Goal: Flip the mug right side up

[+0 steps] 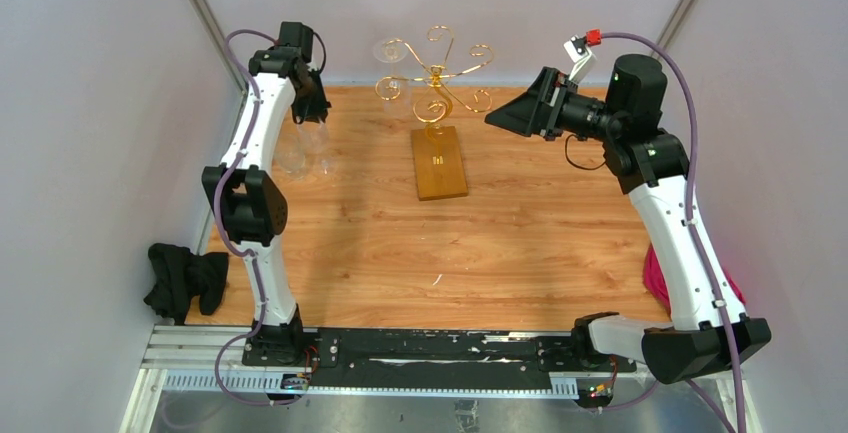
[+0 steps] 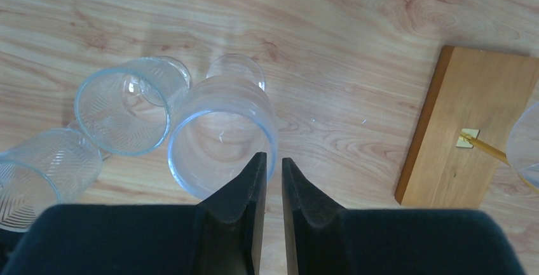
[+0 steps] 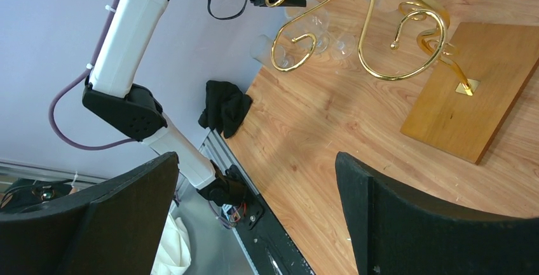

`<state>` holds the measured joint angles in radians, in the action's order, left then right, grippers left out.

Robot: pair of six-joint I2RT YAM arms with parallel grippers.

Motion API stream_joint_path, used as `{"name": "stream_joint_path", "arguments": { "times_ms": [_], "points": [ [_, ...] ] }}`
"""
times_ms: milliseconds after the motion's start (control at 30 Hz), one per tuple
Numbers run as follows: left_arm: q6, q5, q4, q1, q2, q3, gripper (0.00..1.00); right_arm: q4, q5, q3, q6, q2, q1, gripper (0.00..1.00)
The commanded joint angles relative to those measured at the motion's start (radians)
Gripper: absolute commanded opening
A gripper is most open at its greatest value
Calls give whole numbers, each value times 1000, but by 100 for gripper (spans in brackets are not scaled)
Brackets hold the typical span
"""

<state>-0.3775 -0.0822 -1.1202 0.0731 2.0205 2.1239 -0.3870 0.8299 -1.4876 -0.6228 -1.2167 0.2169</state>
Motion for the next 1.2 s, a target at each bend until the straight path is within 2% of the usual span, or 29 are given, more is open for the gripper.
{"name": "stream_joint_path", "arguments": {
  "times_ms": [0,200,333,500,600,800,867,1033,1167],
  "points": [
    [1,1,-3,-7,-72,-19,21,20,26,13,-14,13,-13,98],
    [-7,-40,-3,-7,-199,-23,30,41,33,18,-31,14,-13,99],
    [-14,-34,-3,-7,-280,-15,31,77,43,19,-55,5,-13,98],
    [-15,91,61,22,-375,-31,29,165,61,-23,-117,-37,-6,95],
    [-22,156,223,87,-482,-145,31,225,85,-91,-164,-101,9,82],
    [-120,260,571,161,-698,-491,35,261,87,-303,-195,-302,82,58],
    [-128,262,616,177,-746,-563,34,263,101,-387,-208,-382,111,50],
    [-141,241,661,188,-839,-666,34,166,92,-627,-185,-594,165,41],
    [-135,240,651,189,-857,-677,34,55,52,-835,-139,-734,177,41]
  ]
}}
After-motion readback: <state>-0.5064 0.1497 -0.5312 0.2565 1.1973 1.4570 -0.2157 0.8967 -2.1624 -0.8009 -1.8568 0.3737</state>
